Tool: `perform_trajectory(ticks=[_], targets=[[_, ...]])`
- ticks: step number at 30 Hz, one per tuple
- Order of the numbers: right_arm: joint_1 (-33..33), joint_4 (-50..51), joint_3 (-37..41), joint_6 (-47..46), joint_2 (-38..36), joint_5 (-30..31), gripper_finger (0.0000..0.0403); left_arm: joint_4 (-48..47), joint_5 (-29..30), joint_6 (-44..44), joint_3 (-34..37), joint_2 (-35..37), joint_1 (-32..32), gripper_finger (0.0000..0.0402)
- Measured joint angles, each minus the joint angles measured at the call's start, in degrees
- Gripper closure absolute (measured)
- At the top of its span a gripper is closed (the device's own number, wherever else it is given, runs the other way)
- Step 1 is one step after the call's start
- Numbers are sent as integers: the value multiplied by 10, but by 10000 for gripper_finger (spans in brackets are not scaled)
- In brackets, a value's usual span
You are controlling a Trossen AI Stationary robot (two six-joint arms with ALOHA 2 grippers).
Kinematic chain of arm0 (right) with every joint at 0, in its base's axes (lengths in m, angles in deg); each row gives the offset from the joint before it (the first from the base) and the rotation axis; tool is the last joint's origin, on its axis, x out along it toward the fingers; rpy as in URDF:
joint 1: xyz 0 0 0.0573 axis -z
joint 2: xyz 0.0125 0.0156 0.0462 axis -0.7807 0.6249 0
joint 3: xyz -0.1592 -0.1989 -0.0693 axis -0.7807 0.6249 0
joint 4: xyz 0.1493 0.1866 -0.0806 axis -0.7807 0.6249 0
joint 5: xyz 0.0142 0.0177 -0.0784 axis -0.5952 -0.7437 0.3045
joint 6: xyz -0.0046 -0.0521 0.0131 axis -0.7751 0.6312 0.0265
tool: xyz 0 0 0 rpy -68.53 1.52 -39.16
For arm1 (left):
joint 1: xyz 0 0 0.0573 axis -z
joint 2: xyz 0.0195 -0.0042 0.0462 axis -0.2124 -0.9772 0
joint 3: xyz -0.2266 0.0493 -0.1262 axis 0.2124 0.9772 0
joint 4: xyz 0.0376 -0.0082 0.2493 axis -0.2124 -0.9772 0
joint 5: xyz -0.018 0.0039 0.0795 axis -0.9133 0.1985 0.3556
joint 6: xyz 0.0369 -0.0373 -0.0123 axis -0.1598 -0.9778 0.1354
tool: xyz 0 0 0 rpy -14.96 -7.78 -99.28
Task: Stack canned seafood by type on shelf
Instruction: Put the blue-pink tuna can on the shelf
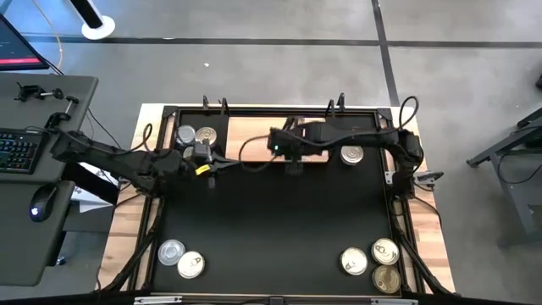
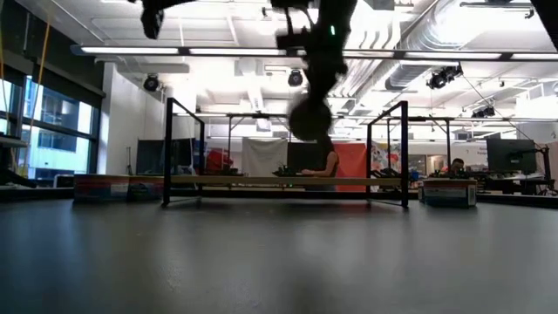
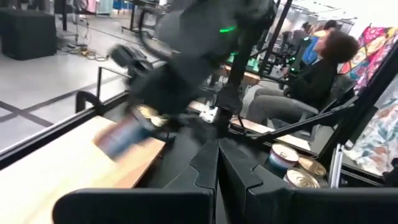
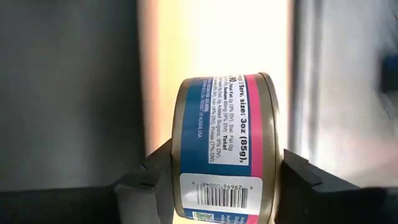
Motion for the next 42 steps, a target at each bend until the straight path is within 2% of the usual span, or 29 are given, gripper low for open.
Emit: perform_trajectory(ticks=[7, 16, 21, 26, 28, 37, 42], targets=[[57, 10, 78, -34, 1, 86, 237, 35, -12, -1, 0, -50, -11, 402], [77, -2, 145, -48, 0, 99, 237, 37, -12, -2, 0, -61, -11, 401], [77, -11, 154, -48, 0, 104, 234, 38, -12, -2, 0, -61, -11, 401], [78, -12, 155, -48, 0, 103, 179, 38, -13, -2, 0, -61, -11, 402], [78, -11, 155, -48, 0, 89, 169, 37, -13, -5, 0, -61, -11, 401], [77, 3, 152, -63, 0, 12, 161, 33, -13, -16, 0, -61, -11, 402], [81, 38, 133, -74, 0, 24, 161, 33, -13, -16, 0, -61, -11, 402]])
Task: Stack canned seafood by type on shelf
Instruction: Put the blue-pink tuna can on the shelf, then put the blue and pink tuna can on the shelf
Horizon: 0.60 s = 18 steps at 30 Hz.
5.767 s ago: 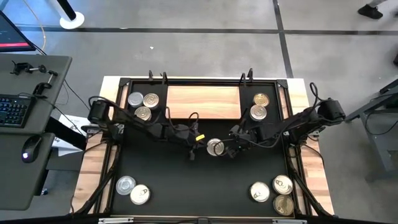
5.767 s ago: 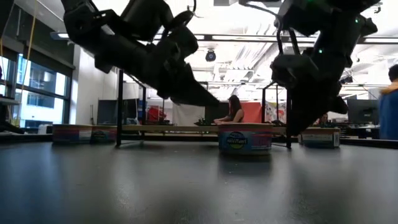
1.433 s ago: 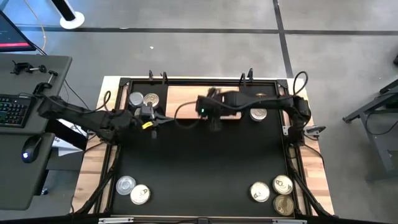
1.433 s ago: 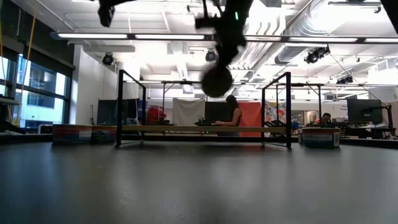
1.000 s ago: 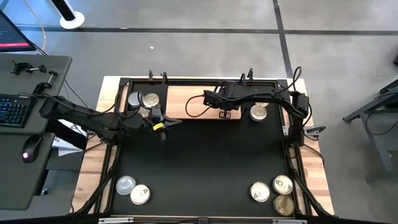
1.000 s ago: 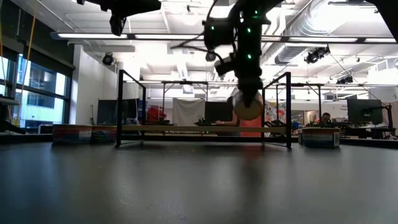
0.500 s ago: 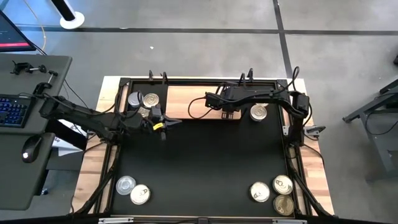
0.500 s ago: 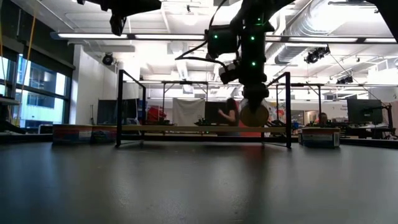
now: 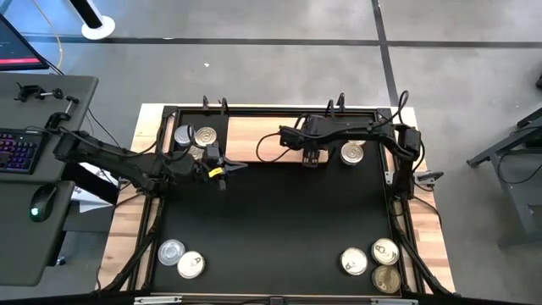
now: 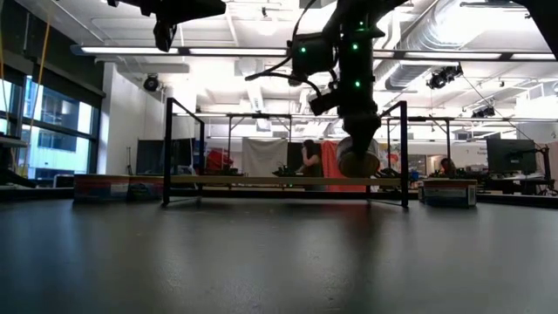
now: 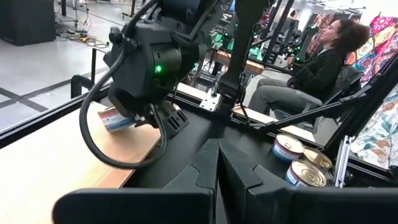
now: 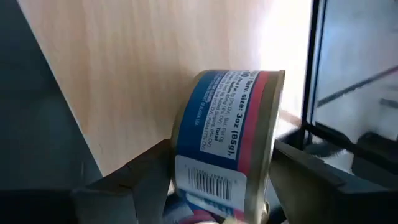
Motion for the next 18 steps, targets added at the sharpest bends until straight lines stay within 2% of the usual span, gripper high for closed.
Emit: perform_trajectory(ticks=[4, 8, 11, 18], targets=[[11, 15, -14, -8, 0, 1, 160, -1, 0, 0, 0, 0, 0, 401], [20, 11, -17, -13, 0, -36, 160, -3, 0, 0, 0, 0, 0, 402], [20, 6, -17, -22, 0, -42, 160, -4, 0, 0, 0, 0, 0, 401], [-9, -20, -27, -41, -27, -79, 160, 12, -19, 0, 0, 1, -3, 401]])
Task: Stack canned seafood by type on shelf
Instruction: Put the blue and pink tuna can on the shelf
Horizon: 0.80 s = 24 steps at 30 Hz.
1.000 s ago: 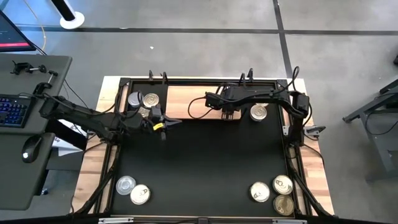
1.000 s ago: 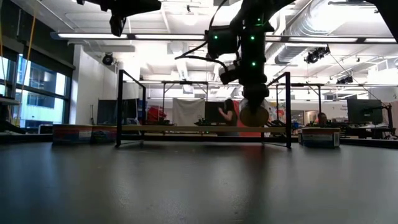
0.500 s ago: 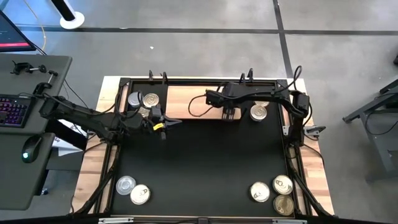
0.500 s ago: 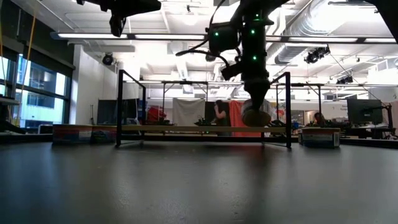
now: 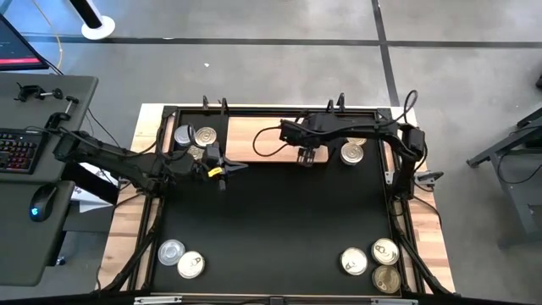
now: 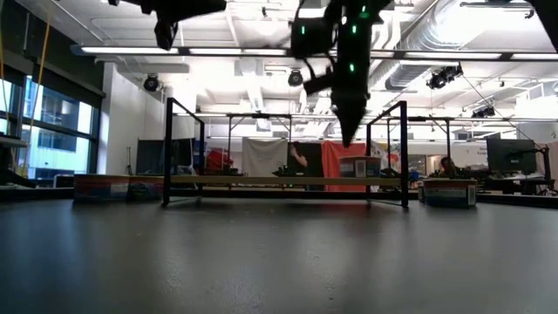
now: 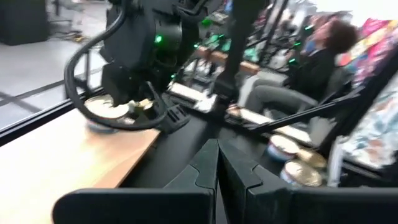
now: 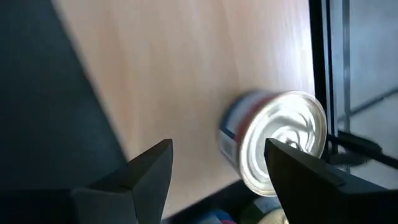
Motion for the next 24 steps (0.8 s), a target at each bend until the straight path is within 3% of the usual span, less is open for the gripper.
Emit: perform_trajectory(ticks=[4, 11, 15, 20, 22, 24], targets=[[-24, -18, -4, -25, -44, -57, 160, 16, -64, 0, 0, 1, -14, 401], [-107, -27, 27, -108, -132, -151, 175, 14, -80, 9, 0, 0, -28, 402], [-190, -25, 124, -199, -188, -163, 233, 14, -92, 19, 0, 0, -28, 402], [-274, -11, 296, -370, -298, -198, 357, 14, -94, 34, 0, 0, -31, 401], [-276, -5, 357, -452, -346, -174, 390, 15, -93, 35, 0, 0, -37, 401], [-251, -6, 407, -535, -391, -123, 388, 17, -93, 35, 0, 0, -43, 402]])
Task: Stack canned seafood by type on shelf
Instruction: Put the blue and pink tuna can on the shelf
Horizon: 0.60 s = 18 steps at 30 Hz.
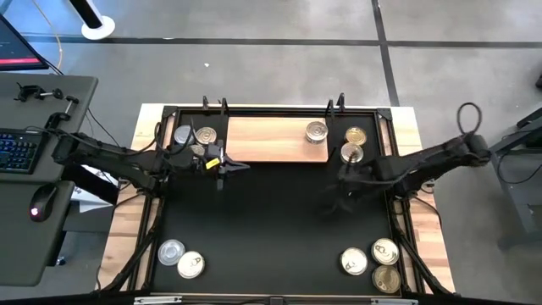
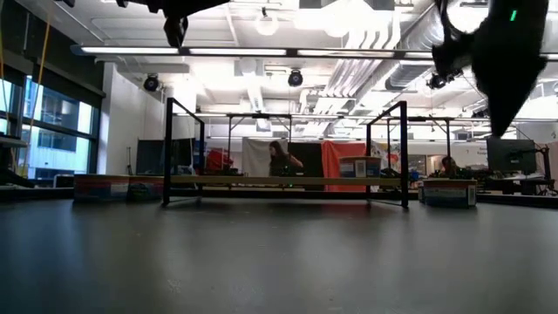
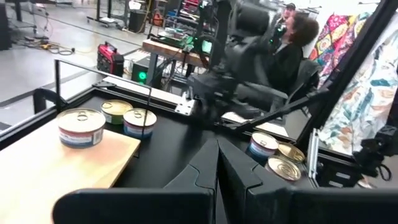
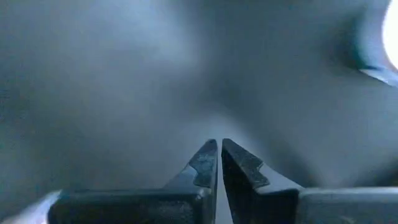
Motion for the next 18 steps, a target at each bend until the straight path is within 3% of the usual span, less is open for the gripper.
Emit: perform_trajectory(ticks=[7, 13, 18], targets=[[151, -33, 119, -153, -93, 133, 399, 41, 0, 1, 0, 0, -10, 401], [242, -195, 188, -112, -101, 114, 402, 52, -32, 0, 0, -2, 0, 401], [281, -197, 186, -85, -101, 150, 403, 52, -29, 1, 0, -25, 30, 402]])
